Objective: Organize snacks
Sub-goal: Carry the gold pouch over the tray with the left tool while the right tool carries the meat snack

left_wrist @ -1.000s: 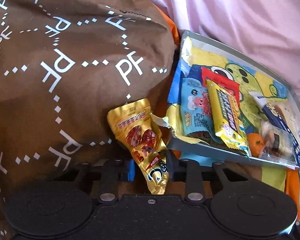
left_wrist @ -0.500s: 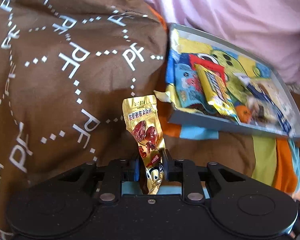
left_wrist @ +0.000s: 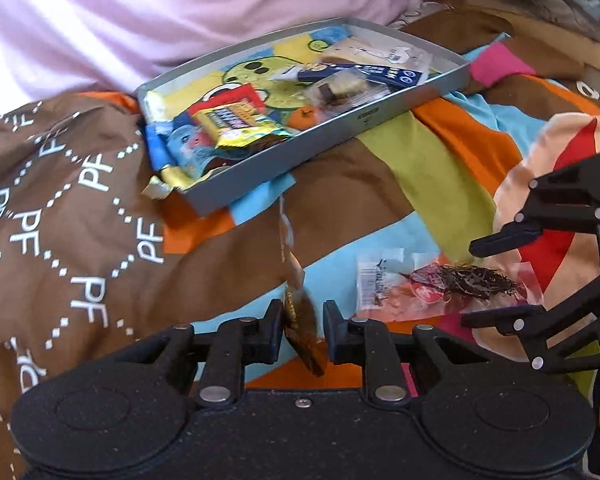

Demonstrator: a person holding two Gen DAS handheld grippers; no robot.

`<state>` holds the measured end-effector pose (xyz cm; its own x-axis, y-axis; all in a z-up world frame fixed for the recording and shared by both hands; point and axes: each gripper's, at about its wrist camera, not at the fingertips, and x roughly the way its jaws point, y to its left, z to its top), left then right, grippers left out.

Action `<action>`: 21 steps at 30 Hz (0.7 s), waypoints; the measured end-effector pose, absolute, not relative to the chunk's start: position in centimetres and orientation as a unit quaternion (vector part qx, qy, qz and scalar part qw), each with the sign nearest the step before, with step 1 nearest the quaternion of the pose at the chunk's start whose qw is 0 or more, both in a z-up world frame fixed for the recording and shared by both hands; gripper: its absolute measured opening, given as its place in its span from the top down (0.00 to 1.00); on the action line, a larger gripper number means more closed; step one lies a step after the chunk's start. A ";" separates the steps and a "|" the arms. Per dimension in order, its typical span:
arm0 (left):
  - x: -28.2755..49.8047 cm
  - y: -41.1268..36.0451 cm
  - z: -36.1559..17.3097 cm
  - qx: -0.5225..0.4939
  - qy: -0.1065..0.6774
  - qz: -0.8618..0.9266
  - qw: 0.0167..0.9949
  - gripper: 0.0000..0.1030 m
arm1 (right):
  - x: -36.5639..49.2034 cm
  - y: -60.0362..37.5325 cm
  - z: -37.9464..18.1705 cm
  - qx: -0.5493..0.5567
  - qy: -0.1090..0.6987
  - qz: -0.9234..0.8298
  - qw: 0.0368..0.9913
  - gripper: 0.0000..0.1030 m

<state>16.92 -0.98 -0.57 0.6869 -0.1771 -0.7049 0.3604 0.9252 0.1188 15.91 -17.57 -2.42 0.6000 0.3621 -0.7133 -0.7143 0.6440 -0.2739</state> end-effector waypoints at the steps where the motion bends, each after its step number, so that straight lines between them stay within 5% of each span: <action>1: 16.9 -1.1 -0.6 0.130 0.367 -0.150 0.909 0.74 | 16.1 -17.6 -2.4 -0.275 0.319 0.316 0.850 0.46; 7: 18.0 -1.3 -1.1 0.143 0.365 -0.130 0.911 0.69 | 17.4 -17.9 -2.7 -0.265 0.333 0.308 0.851 0.23; 11: 18.3 -0.8 -1.2 0.134 0.374 -0.120 0.910 0.72 | 18.1 -17.6 -2.8 -0.262 0.332 0.312 0.850 0.23; 17: 17.4 -1.0 -1.2 0.142 0.372 -0.127 0.909 0.79 | 17.6 -17.4 -2.8 -0.263 0.339 0.333 0.840 0.32; 21: 17.0 -1.4 -1.0 0.145 0.366 -0.139 0.909 0.82 | 17.0 -17.2 -2.6 -0.270 0.336 0.342 0.835 0.46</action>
<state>17.00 -1.36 -0.99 0.6938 -0.1468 -0.7050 0.3596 0.9189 0.1625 17.01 -17.23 -2.65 0.5403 0.3897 -0.7458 -0.7527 0.6201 -0.2212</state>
